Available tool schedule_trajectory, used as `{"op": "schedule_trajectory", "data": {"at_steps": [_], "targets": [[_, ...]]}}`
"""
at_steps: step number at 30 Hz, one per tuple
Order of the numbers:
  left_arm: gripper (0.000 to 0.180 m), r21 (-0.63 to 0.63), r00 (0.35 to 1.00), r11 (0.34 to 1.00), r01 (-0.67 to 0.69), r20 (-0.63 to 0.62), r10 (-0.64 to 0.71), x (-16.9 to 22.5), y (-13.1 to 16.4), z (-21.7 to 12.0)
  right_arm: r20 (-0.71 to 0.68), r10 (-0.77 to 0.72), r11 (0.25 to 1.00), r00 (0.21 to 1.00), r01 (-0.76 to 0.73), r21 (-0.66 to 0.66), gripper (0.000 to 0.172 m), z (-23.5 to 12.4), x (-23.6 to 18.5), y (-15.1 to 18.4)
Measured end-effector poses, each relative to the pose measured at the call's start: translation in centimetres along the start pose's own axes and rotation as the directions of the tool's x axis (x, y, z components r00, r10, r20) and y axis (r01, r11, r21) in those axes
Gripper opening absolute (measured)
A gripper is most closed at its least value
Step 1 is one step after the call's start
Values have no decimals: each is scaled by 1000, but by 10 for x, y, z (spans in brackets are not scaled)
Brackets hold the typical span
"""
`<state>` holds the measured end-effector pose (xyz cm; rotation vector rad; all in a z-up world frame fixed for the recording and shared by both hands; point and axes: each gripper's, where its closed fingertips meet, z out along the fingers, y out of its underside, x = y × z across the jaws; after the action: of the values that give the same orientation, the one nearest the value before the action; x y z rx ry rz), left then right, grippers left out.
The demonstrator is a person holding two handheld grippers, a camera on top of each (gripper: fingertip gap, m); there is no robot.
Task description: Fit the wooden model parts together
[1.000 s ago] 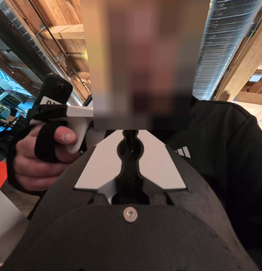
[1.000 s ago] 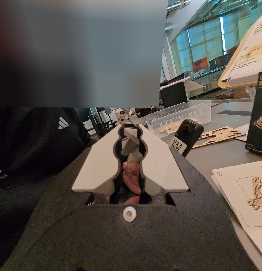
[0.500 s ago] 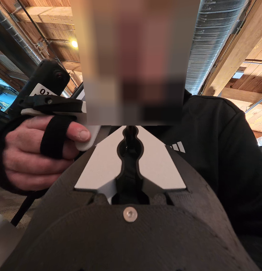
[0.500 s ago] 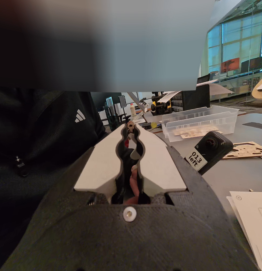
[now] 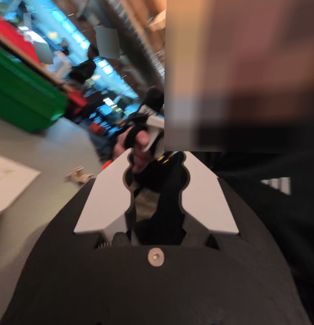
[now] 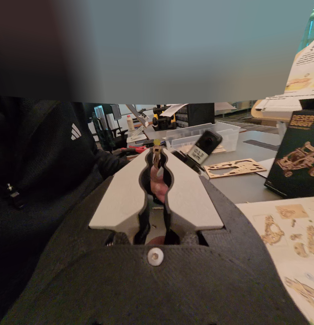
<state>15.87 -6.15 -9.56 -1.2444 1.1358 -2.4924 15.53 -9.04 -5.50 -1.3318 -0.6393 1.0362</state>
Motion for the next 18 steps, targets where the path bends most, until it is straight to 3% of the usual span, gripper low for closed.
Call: {"op": "schedule_trajectory", "data": {"at_steps": [3,7,10,13,18], "targets": [[50,-237,961,969,-68,244,127,-25,22,-21,-37,-5,1000,999,5,-5,5,-13,3,-2],[54,-549,827,834,-63,439,352,-61,59,-45,-85,-10,1000,996,9,-11,5,-29,5,-2],[34,-742,739,663,-102,389,549,-79,81,-51,-101,0,1000,995,-1,-7,5,-37,3,0],[42,-846,713,532,-26,358,603,-98,102,-58,-95,36,999,995,-34,25,5,-43,-1,0],[27,-852,691,523,-23,365,624,-106,100,-55,-110,39,999,993,-35,36,5,-51,-1,0]]}}
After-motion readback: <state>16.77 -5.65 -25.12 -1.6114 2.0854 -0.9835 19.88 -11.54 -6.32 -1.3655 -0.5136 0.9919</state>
